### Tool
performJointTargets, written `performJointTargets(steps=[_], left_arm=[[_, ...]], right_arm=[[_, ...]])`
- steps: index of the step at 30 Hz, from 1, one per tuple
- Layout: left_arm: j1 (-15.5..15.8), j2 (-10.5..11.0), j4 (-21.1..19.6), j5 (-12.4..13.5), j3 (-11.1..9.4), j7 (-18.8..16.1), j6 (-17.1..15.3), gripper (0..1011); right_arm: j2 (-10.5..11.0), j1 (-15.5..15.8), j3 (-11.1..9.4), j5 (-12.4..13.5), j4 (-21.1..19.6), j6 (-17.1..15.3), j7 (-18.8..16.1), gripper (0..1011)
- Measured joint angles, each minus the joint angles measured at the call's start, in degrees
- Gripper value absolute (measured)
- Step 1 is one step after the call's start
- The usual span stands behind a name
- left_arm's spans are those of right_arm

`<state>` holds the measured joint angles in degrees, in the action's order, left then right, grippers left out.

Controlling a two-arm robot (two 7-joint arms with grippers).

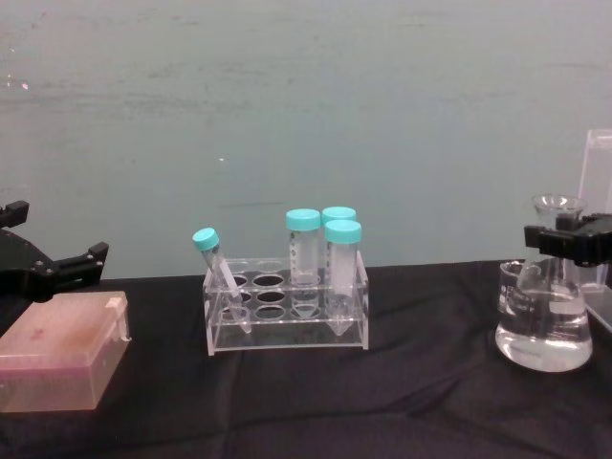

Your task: Place the experimental apparatus aside using one hand.

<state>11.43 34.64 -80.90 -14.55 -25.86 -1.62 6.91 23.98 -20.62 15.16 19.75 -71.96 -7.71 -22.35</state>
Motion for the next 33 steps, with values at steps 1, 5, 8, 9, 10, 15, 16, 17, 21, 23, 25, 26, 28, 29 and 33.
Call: performJointTargets(steps=[1, 5, 8, 9, 10, 15, 16, 17, 21, 23, 25, 26, 28, 29, 33], left_arm=[[0.00, 0.00, 0.00, 0.00, 0.00, 0.00, 0.00, 1000], [0.00, 0.00, 0.00, 0.00, 0.00, 0.00, 0.00, 1000], [0.00, 0.00, 0.00, 0.00, 0.00, 0.00, 0.00, 1000], [0.00, 0.00, 0.00, 0.00, 0.00, 0.00, 0.00, 1000], [0.00, 0.00, 0.00, 0.00, 0.00, 0.00, 0.00, 1000], [0.00, 0.00, 0.00, 0.00, 0.00, 0.00, 0.00, 1000], [0.00, 0.00, 0.00, 0.00, 0.00, 0.00, 0.00, 1000], [0.00, 0.00, 0.00, 0.00, 0.00, 0.00, 0.00, 1000], [0.00, 0.00, 0.00, 0.00, 0.00, 0.00, 0.00, 1000], [0.00, 0.00, 0.00, 0.00, 0.00, 0.00, 0.00, 1000], [0.00, 0.00, 0.00, 0.00, 0.00, 0.00, 0.00, 1000], [0.00, 0.00, 0.00, 0.00, 0.00, 0.00, 0.00, 1000], [0.00, 0.00, 0.00, 0.00, 0.00, 0.00, 0.00, 1000], [0.00, 0.00, 0.00, 0.00, 0.00, 0.00, 0.00, 1000], [0.00, 0.00, 0.00, 0.00, 0.00, 0.00, 0.00, 1000]], right_arm=[[0.00, 0.00, 0.00, 0.00, 0.00, 0.00, 0.00, 450], [0.00, 0.00, 0.01, -0.01, 0.00, -0.04, -0.01, 450], [0.00, 0.00, 0.03, 0.00, 0.00, -0.06, -0.01, 450], [0.01, 0.00, 0.03, 0.00, -0.01, -0.06, -0.01, 450], [0.01, 0.00, 0.03, 0.00, 0.00, -0.06, -0.01, 450], [0.03, 0.02, 0.04, -0.01, -0.01, -0.08, -0.01, 450], [0.03, 0.02, 0.04, 0.00, -0.01, -0.08, -0.01, 450], [0.04, 0.03, 0.05, 0.00, -0.01, -0.08, -0.01, 450], [0.05, 0.05, 0.05, -0.01, -0.01, -0.09, -0.01, 450], [0.06, 0.05, 0.06, -0.01, 0.00, -0.10, -0.01, 453], [0.07, 0.12, 0.19, -0.03, 0.11, -0.28, -0.01, 499], [0.07, 0.11, 0.18, -0.03, 0.10, -0.29, -0.02, 538], [0.06, 0.11, 0.18, -0.03, 0.11, -0.30, -0.03, 573], [0.07, 0.11, 0.18, -0.03, 0.11, -0.30, -0.03, 618], [0.06, 0.11, 0.16, -0.03, 0.09, -0.28, -0.03, 755]])
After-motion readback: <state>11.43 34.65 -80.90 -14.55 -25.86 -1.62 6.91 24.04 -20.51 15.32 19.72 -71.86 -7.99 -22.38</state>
